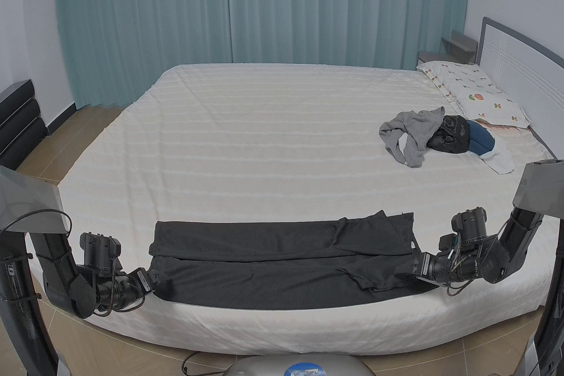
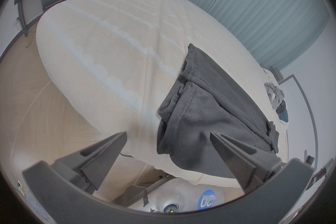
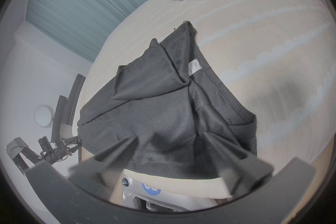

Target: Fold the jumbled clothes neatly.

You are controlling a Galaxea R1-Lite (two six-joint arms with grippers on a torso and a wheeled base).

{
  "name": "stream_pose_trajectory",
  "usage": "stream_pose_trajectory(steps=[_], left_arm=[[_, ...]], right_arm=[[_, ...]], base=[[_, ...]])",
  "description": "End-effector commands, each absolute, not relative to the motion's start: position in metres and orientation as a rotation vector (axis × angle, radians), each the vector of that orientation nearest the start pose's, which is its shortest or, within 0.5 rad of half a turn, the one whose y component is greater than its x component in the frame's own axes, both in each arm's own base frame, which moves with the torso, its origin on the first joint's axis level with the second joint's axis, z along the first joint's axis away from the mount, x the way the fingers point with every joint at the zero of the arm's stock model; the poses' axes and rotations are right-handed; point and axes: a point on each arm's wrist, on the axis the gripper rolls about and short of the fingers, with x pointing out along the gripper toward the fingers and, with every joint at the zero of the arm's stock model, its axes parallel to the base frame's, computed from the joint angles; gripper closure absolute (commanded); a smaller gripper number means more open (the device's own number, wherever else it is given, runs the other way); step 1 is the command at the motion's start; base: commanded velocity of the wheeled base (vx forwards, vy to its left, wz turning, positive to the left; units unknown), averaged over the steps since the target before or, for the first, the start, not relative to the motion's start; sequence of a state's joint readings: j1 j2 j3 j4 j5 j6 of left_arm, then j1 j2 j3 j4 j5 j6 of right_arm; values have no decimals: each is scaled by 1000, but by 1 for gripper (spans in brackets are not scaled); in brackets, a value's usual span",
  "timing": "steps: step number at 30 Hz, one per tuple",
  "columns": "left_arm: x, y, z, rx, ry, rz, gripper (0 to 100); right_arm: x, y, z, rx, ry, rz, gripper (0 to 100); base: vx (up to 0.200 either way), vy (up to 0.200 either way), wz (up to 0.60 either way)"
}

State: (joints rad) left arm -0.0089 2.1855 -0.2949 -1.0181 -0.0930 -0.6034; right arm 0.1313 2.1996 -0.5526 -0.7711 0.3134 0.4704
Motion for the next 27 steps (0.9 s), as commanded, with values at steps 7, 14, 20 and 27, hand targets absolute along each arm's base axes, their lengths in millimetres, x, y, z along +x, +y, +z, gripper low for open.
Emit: stream_pose_trajectory(steps=[7,14,20,27], left_arm=[[260,2,-23,-616,858,185,0],[263,6,-22,-627,846,191,0],[265,9,-16,-635,815,192,0],[271,15,-5,-652,757,192,0]], right_arm=[[295,42,-10,499,958,197,100],[290,40,-10,474,964,206,100],[288,40,-12,469,974,206,100],[289,41,-2,478,938,230,0]], base=[[0,0,0],[0,0,0],[0,0,0],[0,0,0]])
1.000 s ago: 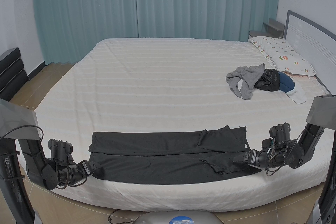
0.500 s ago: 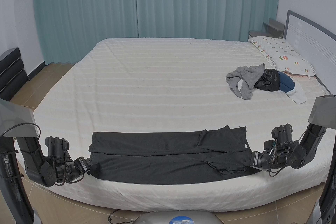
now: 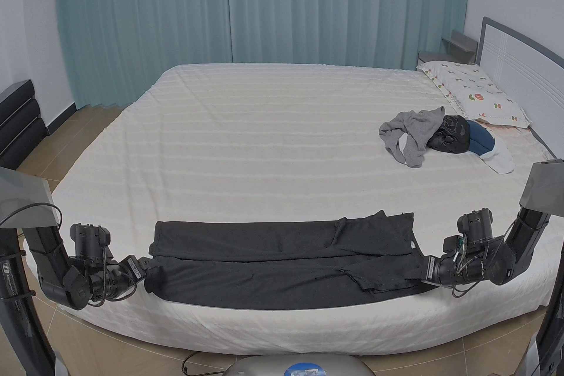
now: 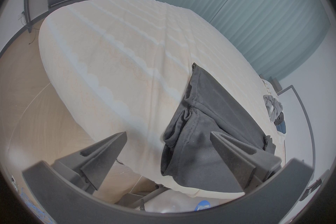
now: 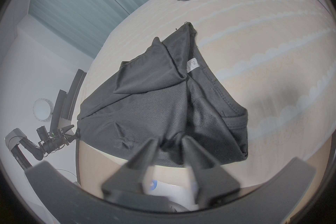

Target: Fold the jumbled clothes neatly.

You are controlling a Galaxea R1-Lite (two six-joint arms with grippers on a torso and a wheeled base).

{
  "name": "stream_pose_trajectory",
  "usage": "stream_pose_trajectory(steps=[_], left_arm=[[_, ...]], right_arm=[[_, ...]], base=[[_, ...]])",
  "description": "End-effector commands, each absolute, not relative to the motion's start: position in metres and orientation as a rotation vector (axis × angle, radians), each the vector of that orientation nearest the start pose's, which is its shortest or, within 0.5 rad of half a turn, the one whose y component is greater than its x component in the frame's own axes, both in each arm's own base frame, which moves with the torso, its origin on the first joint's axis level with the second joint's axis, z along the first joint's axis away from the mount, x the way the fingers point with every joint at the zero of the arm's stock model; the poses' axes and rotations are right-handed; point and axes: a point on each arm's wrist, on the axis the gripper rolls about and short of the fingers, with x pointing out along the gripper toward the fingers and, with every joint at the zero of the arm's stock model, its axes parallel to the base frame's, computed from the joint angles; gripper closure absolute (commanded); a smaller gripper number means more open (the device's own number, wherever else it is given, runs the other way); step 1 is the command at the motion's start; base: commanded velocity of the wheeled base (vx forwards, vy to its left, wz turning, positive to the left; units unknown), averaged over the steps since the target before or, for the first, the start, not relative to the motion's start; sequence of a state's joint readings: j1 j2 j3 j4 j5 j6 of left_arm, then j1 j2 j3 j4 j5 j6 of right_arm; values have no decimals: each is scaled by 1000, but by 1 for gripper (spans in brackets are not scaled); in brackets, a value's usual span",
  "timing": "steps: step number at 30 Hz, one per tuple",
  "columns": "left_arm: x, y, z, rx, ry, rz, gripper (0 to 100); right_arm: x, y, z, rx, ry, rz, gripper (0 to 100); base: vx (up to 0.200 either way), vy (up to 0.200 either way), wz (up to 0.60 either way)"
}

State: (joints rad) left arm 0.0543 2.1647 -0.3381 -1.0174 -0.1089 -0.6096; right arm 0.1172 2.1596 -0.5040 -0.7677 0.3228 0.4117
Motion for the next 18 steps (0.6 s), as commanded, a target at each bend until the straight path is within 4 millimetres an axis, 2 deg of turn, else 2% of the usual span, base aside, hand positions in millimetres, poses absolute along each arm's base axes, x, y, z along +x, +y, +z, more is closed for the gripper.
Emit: stream_pose_trajectory(steps=[1,5,12,17,18], left_arm=[[273,15,-2,-656,744,190,0],[280,13,5,-660,707,173,0],[321,9,18,-658,663,116,0],[344,8,13,-653,721,74,0],[348,8,6,-612,746,58,0]], right_arm=[[290,40,3,488,920,238,0],[294,34,17,553,876,256,0],[312,34,23,656,838,223,0],[312,34,22,671,845,215,0],[312,34,21,671,849,214,0]], base=[[0,0,0],[0,0,0],[0,0,0],[0,0,0],[0,0,0]])
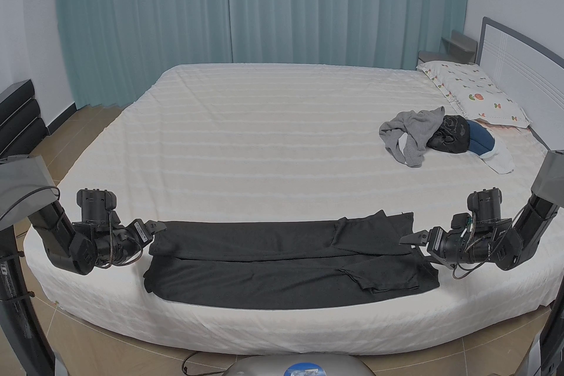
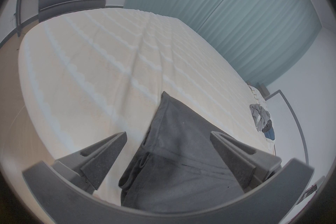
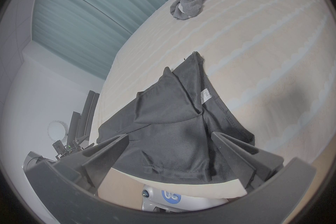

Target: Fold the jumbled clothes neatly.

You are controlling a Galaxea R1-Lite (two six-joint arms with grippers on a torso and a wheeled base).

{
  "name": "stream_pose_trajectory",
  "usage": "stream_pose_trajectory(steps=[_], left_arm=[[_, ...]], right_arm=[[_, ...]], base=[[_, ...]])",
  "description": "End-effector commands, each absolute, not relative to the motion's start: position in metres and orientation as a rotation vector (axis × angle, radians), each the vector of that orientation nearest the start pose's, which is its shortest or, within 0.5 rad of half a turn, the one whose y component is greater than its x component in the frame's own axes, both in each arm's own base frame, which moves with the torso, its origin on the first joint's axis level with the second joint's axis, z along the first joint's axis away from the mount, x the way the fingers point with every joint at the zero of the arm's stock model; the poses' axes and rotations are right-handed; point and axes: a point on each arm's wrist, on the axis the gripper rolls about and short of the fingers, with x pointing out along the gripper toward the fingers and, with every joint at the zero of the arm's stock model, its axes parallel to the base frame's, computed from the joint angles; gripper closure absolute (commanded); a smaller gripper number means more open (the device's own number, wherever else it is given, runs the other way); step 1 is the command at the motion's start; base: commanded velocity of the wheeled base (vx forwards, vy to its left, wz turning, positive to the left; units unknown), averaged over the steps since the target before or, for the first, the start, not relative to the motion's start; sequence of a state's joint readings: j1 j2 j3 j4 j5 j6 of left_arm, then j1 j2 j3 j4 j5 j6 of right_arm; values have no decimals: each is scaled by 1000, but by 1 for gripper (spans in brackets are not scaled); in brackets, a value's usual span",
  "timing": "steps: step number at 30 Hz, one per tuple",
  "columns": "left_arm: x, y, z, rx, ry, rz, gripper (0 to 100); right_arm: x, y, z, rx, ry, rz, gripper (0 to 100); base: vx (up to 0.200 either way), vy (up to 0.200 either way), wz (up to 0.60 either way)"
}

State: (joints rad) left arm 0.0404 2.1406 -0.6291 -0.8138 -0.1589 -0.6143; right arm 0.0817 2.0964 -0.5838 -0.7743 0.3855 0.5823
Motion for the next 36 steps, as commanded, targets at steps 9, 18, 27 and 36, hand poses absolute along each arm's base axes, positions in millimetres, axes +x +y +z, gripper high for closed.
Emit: stream_pose_trajectory(steps=[9,18,27,36], left_arm=[[349,-3,-20,-515,826,24,0],[344,-6,-21,-519,841,12,0],[341,-8,-18,-516,843,5,0],[340,-13,-19,-512,851,-5,100]], right_arm=[[312,35,17,668,863,211,0],[312,35,15,669,873,207,0],[312,36,14,668,877,208,0],[312,35,14,669,875,206,0]], base=[[0,0,0],[0,0,0],[0,0,0],[0,0,0]])
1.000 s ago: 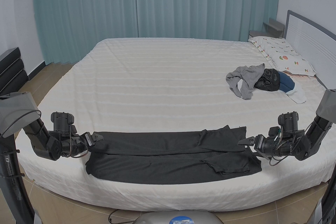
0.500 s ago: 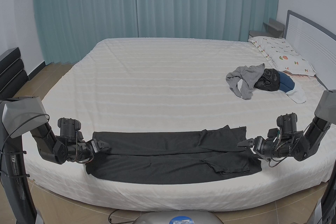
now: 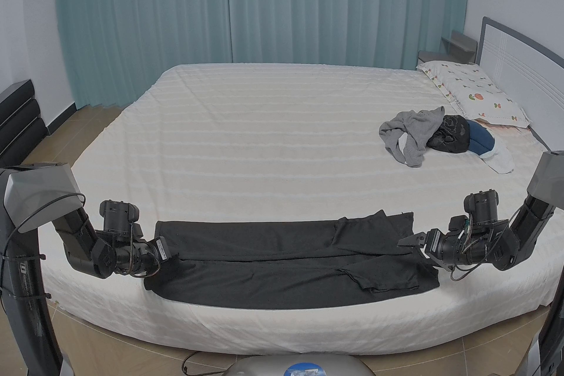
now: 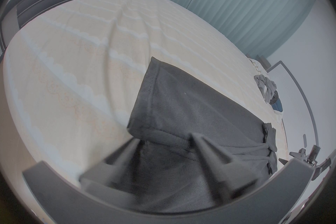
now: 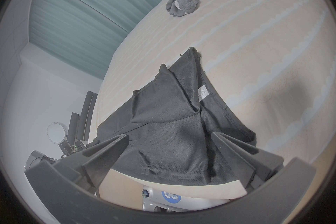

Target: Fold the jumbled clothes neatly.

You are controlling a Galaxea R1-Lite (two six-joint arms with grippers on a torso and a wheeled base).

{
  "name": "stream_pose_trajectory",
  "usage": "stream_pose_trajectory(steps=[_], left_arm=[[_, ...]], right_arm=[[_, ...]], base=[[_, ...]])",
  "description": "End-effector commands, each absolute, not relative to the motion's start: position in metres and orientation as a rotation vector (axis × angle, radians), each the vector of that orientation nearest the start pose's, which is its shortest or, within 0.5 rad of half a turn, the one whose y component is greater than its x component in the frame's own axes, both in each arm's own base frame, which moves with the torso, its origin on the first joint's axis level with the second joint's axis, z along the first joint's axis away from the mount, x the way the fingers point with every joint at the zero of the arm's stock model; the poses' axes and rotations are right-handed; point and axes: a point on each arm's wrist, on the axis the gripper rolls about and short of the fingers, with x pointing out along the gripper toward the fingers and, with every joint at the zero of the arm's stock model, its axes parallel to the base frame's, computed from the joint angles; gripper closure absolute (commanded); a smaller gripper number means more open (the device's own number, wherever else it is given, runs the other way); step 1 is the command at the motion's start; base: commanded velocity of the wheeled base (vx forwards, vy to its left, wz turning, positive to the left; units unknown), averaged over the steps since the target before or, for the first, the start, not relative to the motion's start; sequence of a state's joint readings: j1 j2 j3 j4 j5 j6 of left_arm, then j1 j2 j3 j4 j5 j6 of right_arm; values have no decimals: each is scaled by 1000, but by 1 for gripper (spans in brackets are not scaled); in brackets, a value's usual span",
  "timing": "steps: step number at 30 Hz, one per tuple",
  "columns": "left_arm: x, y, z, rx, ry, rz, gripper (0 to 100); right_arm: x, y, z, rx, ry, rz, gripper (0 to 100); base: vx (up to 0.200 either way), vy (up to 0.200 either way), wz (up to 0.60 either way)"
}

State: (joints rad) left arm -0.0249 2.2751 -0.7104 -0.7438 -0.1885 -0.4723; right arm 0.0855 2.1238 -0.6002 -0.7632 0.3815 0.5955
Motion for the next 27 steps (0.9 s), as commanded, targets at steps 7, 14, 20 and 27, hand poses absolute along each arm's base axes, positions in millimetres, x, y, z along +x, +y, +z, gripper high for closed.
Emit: stream_pose_trajectory(steps=[7,14,20,27], left_arm=[[341,-10,-12,-523,828,1,100],[340,-12,-8,-521,822,-5,100],[341,-12,-9,-521,823,-5,100],[345,-12,-8,-521,808,-7,100]], right_arm=[[312,35,14,670,877,204,0],[312,34,15,671,871,204,0],[312,34,15,671,871,204,0],[314,34,17,673,855,209,0]], base=[[0,0,0],[0,0,0],[-33,0,0],[-57,0,0]])
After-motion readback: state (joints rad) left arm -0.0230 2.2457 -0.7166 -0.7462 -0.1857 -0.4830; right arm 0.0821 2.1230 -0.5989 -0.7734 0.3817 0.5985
